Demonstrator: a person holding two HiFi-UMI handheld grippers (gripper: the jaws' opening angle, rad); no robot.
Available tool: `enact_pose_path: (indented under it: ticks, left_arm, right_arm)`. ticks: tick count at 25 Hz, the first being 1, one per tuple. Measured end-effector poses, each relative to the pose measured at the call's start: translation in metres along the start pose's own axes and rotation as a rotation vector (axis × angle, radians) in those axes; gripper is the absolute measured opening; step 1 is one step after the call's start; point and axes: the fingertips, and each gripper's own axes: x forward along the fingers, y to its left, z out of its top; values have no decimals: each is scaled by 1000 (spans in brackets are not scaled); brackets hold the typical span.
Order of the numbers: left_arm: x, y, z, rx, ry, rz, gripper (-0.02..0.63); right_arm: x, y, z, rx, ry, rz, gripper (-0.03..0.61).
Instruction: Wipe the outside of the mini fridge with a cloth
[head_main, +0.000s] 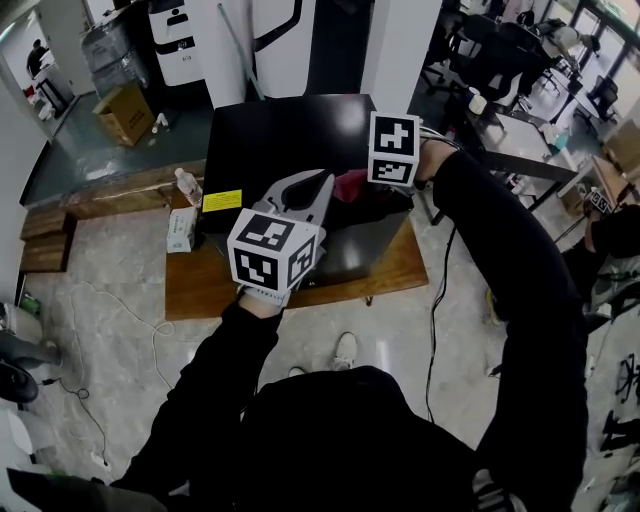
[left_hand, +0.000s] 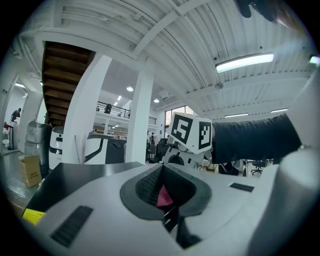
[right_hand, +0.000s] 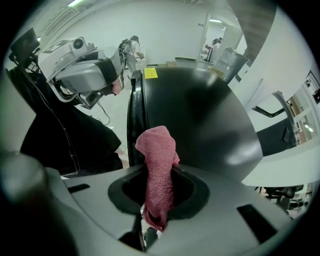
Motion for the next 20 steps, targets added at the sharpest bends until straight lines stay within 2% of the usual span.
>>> enact_pose_path:
  ticks: [5,8,15,20]
  left_arm:
    - [-32,-10,1,29,-21,-17,6]
    - [-39,-19,5,31,-47,-36,6]
    - [-39,-40,7,5,-95,-102,6]
    - [-19,-89,0,30,-165,-189,6]
  right_arm:
    - [-46,7,10,52,-197,-216,75]
    - [-75,15,-1,89,-291,-344,77]
    - [-100,28,-33,254,-546,-526,78]
    - [-96,27,-78,403,-787,-614,78]
